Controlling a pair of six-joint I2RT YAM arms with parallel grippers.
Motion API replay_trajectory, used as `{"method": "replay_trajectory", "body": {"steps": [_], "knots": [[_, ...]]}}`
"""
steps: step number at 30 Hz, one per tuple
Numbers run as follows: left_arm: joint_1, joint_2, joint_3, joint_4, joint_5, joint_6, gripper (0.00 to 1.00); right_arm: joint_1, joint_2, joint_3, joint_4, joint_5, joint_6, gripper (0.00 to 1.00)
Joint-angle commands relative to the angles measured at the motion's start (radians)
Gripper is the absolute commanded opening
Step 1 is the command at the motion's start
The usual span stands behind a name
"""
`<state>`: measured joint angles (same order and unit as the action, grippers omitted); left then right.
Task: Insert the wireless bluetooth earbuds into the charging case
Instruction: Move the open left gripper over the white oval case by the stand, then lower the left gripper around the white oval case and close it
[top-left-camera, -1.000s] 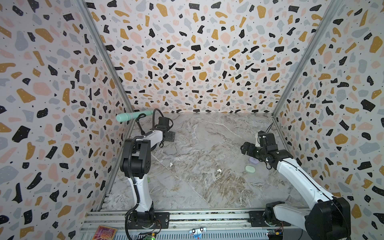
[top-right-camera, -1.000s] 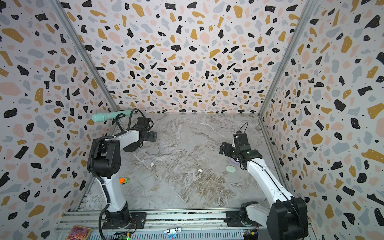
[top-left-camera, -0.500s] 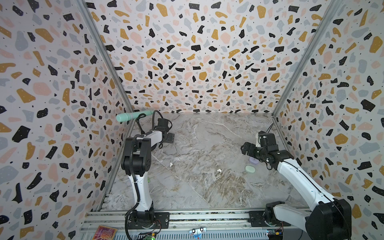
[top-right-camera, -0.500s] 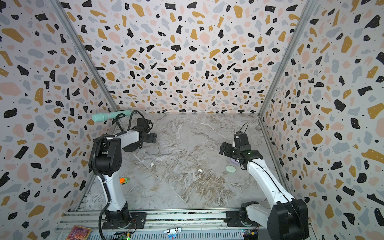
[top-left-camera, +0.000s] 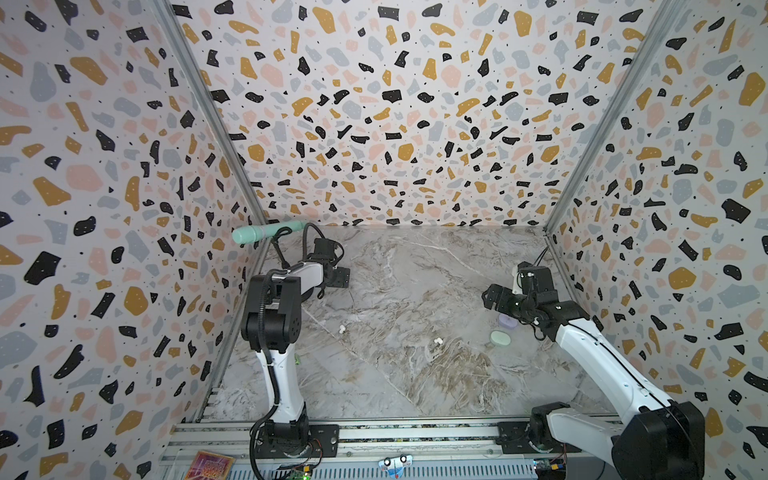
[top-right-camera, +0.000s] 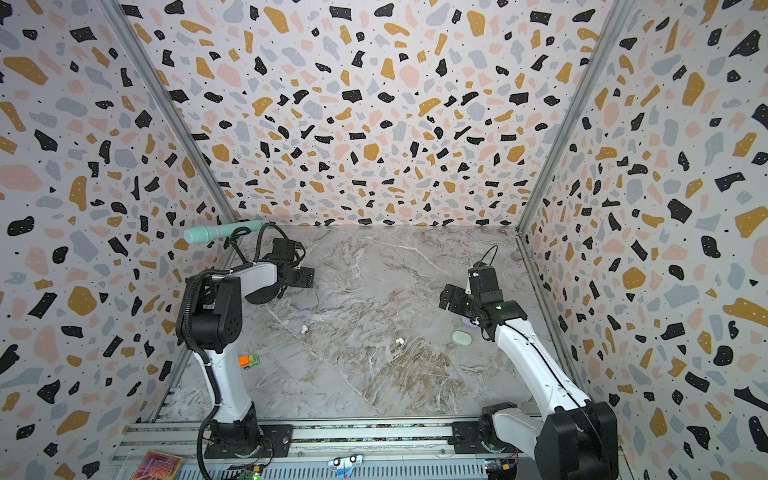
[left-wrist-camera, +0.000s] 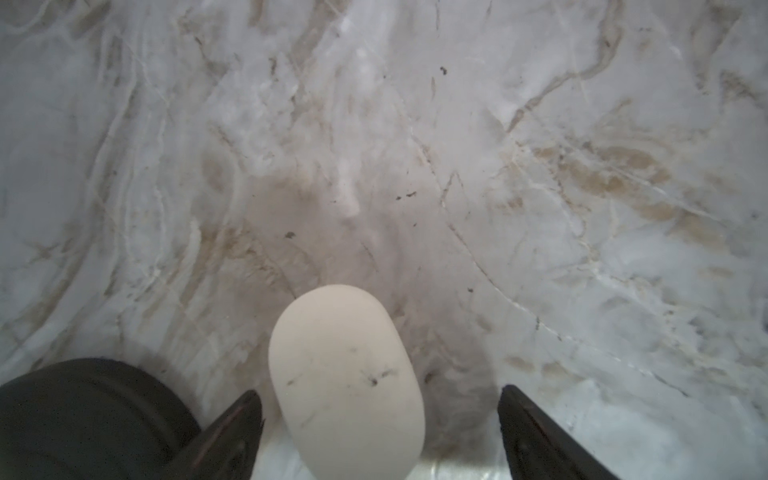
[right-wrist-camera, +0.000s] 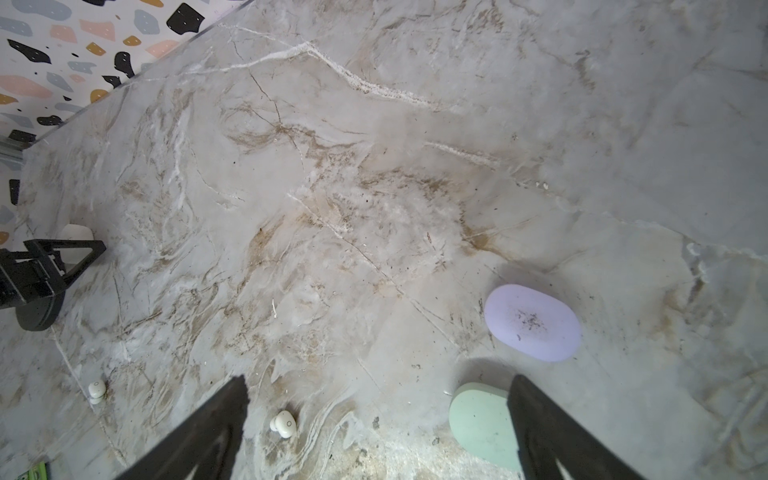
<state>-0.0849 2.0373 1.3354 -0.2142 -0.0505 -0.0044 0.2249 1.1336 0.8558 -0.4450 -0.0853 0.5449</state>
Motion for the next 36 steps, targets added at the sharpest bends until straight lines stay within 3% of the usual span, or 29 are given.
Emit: {"method": "replay_trajectory", "body": {"steps": [1, 8, 13, 36], "knots": [[0.004, -0.028, -0.008, 0.023, 0.025, -0.035, 0.88, 0.003, -0.024, 0.02, -0.009, 0.006, 0.006, 0.98], [0.001, -0.002, -0.008, 0.086, 0.032, -0.173, 0.77, 0.002, -0.025, 0.008, -0.006, 0.006, 0.007, 0.98], [-0.003, -0.002, -0.021, 0.102, -0.027, -0.236, 0.73, 0.003, -0.026, 0.012, -0.007, 0.008, 0.007, 0.98], [-0.012, 0.024, -0.023, 0.11, -0.069, -0.28, 0.62, 0.001, -0.018, 0.023, -0.001, -0.001, 0.006, 0.98]]}}
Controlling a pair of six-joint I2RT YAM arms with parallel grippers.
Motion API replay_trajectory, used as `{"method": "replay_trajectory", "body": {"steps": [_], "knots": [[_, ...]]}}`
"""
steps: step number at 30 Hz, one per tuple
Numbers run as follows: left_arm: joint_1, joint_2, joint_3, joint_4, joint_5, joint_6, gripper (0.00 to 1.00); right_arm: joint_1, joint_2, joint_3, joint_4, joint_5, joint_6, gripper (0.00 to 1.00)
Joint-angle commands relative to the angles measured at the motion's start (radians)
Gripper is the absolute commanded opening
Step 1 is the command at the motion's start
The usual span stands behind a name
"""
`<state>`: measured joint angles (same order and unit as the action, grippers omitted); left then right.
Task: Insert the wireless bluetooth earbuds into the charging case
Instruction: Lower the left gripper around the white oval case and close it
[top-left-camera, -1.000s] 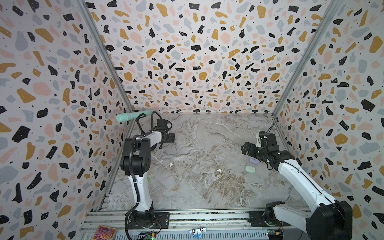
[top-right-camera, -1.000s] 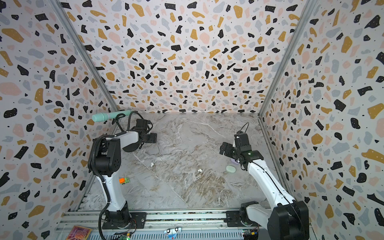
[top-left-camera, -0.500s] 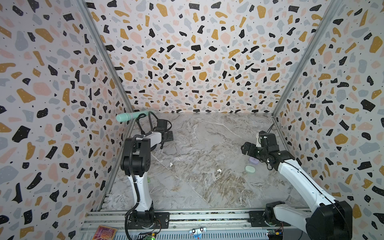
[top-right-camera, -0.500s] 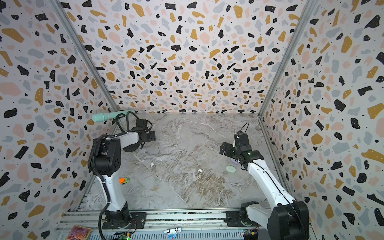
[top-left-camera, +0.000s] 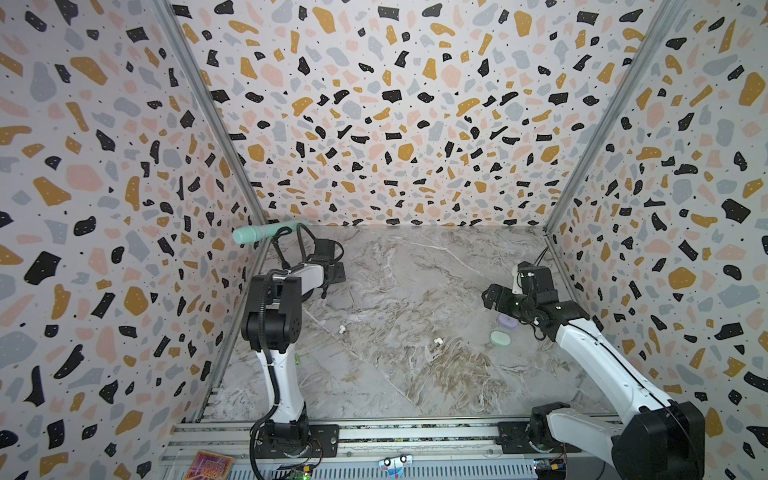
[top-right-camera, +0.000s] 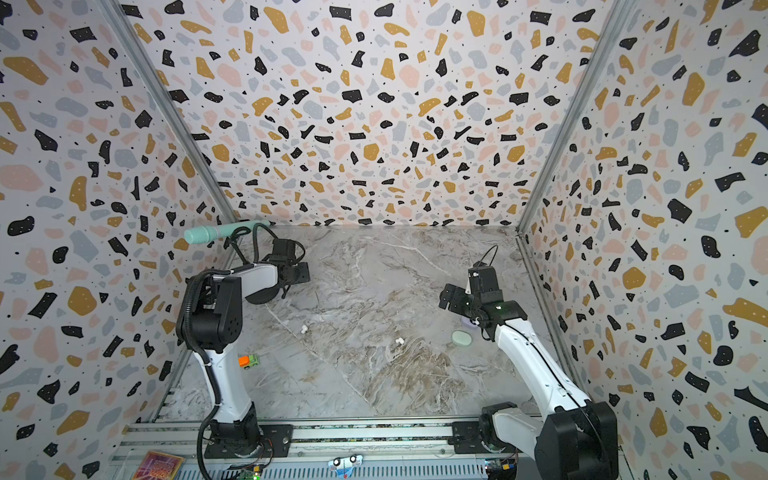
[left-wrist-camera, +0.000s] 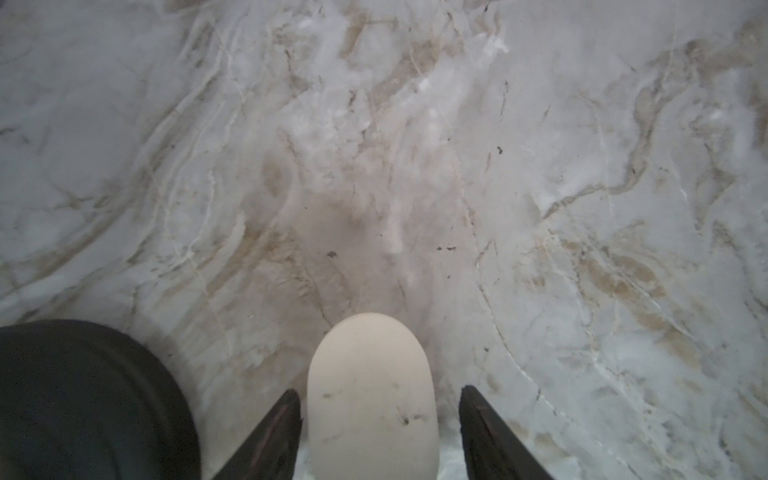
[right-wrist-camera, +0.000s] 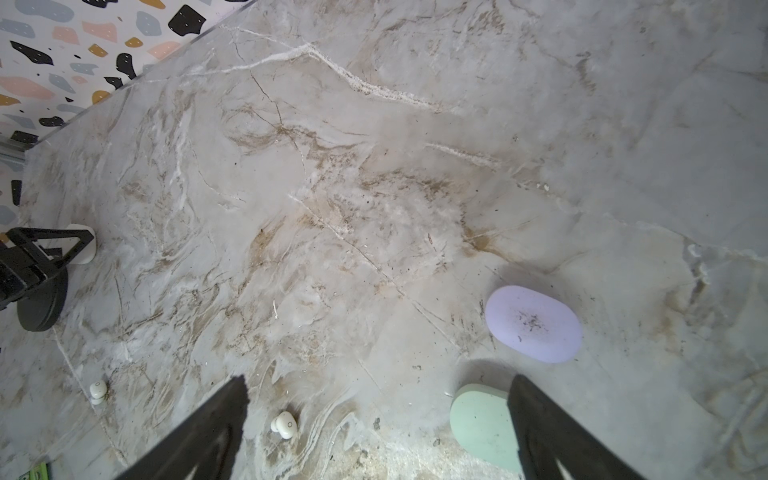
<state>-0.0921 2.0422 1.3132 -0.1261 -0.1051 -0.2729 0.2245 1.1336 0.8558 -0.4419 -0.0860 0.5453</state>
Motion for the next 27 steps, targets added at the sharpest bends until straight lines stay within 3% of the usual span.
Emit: {"method": "replay_trajectory", "body": {"steps": [1, 14, 27], "knots": [[-0.005, 0.02, 0.0, 0.021, -0.013, -0.013, 0.61, 0.002, -0.018, 0.023, -0.006, -0.001, 0.005, 0.98], [-0.012, 0.039, 0.009, 0.003, -0.022, -0.016, 0.53, 0.001, -0.02, 0.011, 0.0, -0.004, 0.007, 0.98], [-0.014, 0.007, -0.019, 0.014, 0.028, -0.01, 0.26, -0.002, -0.032, 0.003, -0.001, -0.017, 0.002, 0.98]]}}
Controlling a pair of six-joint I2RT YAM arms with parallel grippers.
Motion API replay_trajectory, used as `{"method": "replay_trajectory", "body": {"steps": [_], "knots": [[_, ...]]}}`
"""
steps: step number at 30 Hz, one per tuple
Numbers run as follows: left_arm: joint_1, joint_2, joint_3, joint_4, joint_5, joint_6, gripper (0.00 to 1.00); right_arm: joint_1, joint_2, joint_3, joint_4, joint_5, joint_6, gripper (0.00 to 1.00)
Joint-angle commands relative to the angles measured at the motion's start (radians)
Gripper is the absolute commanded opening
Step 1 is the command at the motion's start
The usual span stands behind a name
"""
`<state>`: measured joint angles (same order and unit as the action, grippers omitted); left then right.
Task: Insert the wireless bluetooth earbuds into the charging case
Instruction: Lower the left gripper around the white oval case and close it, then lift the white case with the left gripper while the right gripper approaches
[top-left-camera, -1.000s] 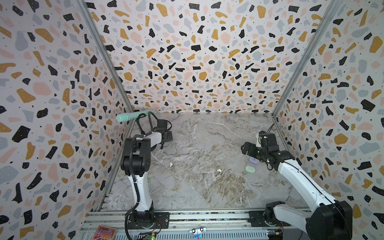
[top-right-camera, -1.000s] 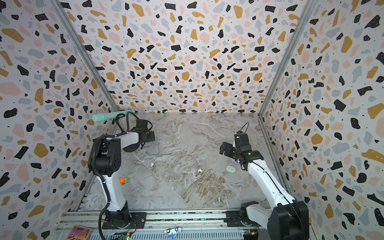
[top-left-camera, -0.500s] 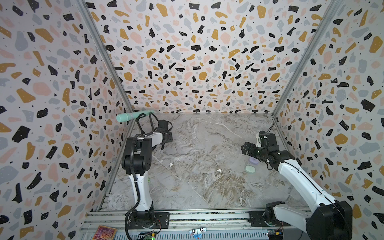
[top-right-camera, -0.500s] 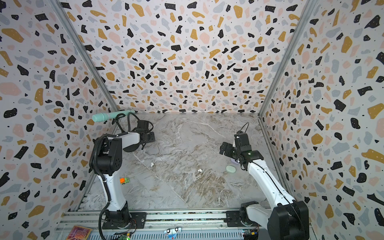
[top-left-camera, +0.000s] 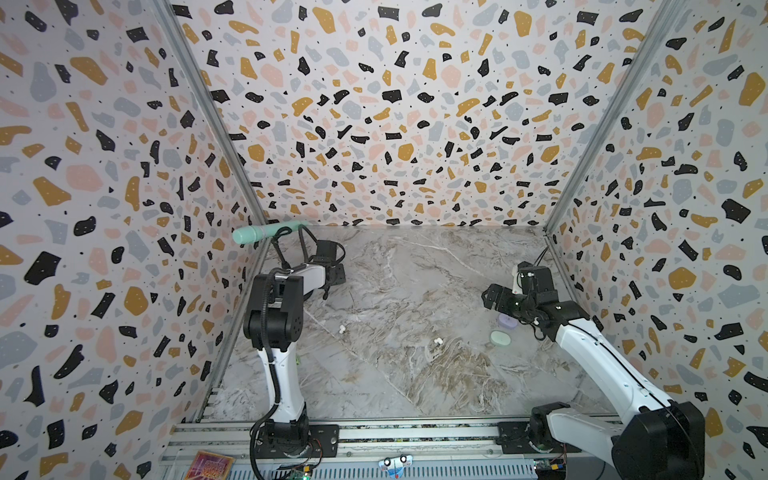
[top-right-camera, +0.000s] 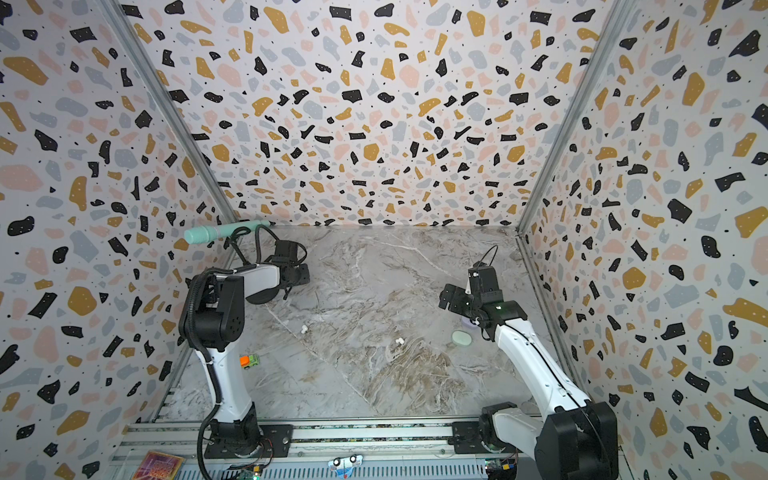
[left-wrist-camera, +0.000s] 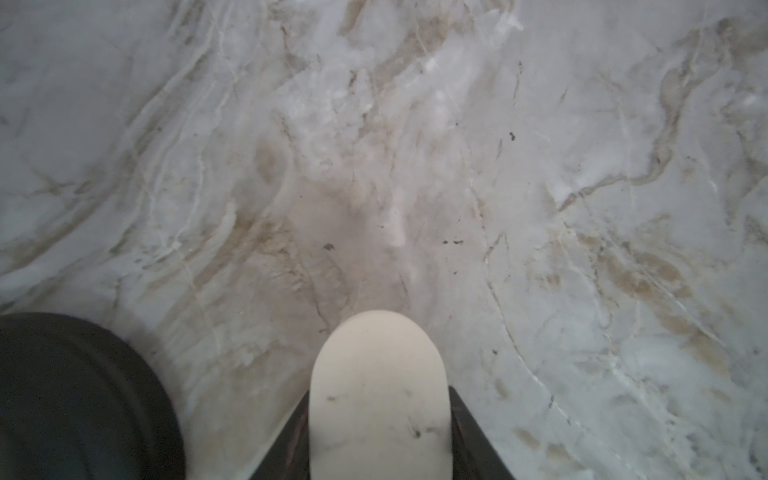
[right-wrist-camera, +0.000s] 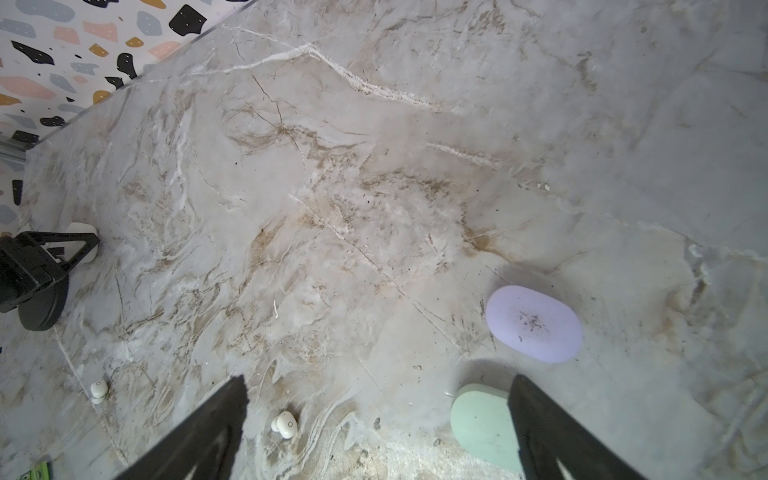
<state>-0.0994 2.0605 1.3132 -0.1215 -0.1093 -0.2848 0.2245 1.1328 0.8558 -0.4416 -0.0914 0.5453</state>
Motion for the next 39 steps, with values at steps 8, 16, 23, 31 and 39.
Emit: {"method": "replay_trajectory", "body": {"steps": [8, 16, 23, 31, 39], "knots": [[-0.06, -0.129, -0.066, 0.01, 0.144, 0.066, 0.16, -0.001, -0.029, -0.025, 0.059, -0.123, -0.016, 0.98], [-0.192, -0.279, -0.147, 0.021, 0.301, 0.187, 0.12, 0.016, 0.009, -0.016, 0.148, -0.287, -0.073, 0.98], [-0.34, -0.381, -0.152, -0.049, 0.382, 0.353, 0.12, 0.018, 0.077, 0.038, 0.144, -0.439, -0.159, 0.98], [-0.518, -0.48, -0.174, -0.131, 0.397, 0.576, 0.11, 0.018, 0.123, 0.049, 0.182, -0.689, -0.175, 0.97], [-0.584, -0.57, -0.213, -0.147, 0.43, 0.692, 0.12, 0.046, 0.132, 0.005, 0.292, -0.865, -0.101, 0.89]]}}
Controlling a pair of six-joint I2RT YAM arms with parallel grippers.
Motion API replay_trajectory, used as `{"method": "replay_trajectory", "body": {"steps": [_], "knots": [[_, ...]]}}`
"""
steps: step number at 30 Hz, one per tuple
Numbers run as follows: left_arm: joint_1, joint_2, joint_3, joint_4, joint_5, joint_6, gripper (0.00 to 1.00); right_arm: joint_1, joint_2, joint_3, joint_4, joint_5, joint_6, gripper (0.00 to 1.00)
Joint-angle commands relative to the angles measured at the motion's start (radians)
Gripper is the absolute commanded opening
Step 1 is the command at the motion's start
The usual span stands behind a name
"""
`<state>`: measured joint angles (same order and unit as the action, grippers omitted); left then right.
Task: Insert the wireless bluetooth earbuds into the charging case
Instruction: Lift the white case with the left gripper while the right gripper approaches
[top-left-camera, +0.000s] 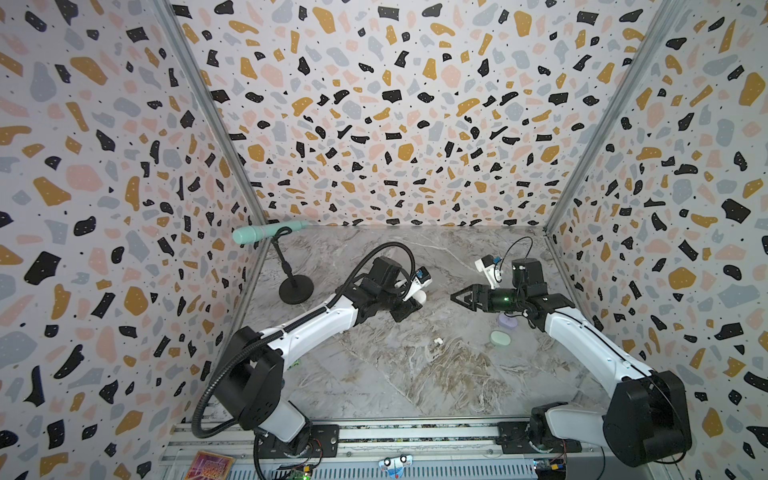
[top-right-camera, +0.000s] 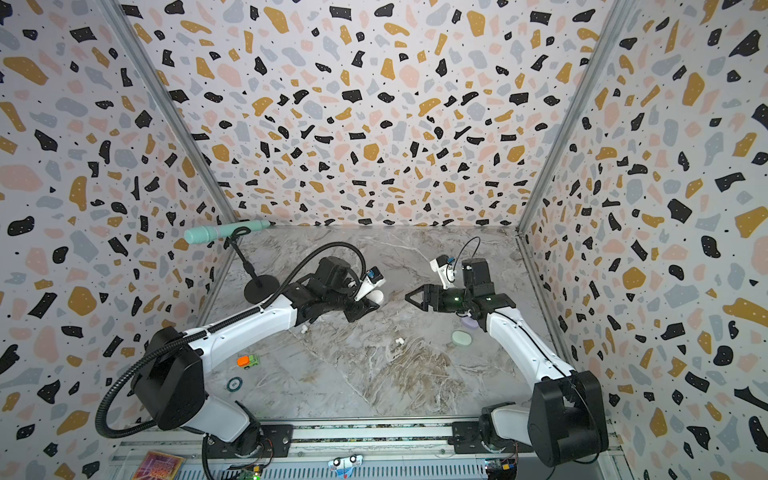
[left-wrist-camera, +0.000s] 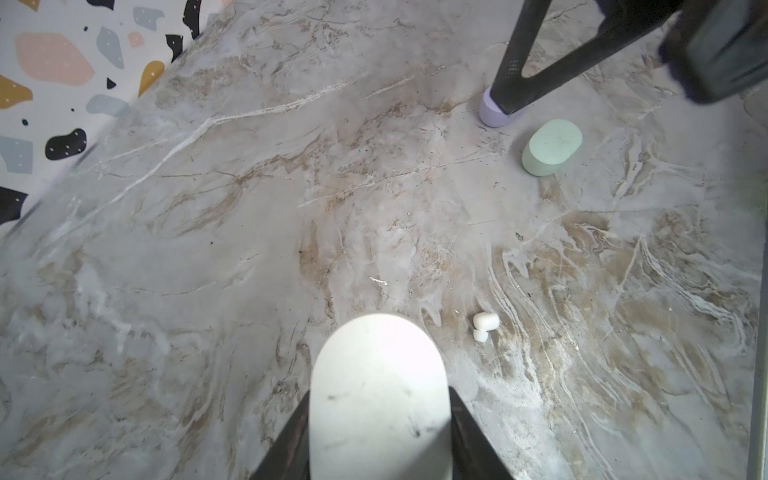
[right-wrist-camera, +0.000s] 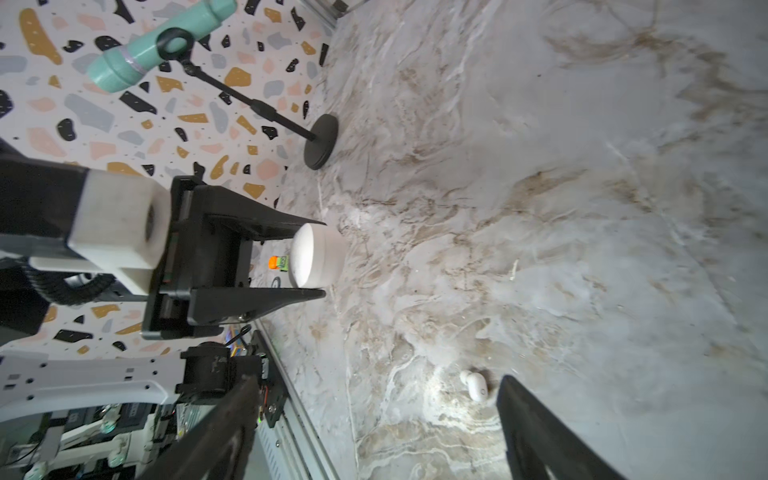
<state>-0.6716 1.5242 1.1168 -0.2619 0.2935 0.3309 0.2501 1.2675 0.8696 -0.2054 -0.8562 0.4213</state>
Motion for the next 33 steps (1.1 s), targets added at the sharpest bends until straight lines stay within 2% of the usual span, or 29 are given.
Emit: {"method": "replay_trajectory", "body": {"steps": [1, 9, 21, 33], "knots": [[-0.019, -0.044, -0.02, -0.006, 0.03, 0.086, 0.12, 0.032, 0.002, -0.008, 0.06, -0.1, 0.024, 0.88], [-0.052, -0.09, -0.054, 0.002, 0.026, 0.124, 0.11, 0.12, 0.048, -0.001, 0.161, -0.099, 0.113, 0.8], [-0.057, -0.144, -0.125, 0.081, 0.031, 0.13, 0.1, 0.187, 0.137, 0.013, 0.21, -0.112, 0.172, 0.7], [-0.059, -0.16, -0.144, 0.09, 0.046, 0.146, 0.1, 0.226, 0.181, 0.024, 0.292, -0.168, 0.246, 0.55]]}}
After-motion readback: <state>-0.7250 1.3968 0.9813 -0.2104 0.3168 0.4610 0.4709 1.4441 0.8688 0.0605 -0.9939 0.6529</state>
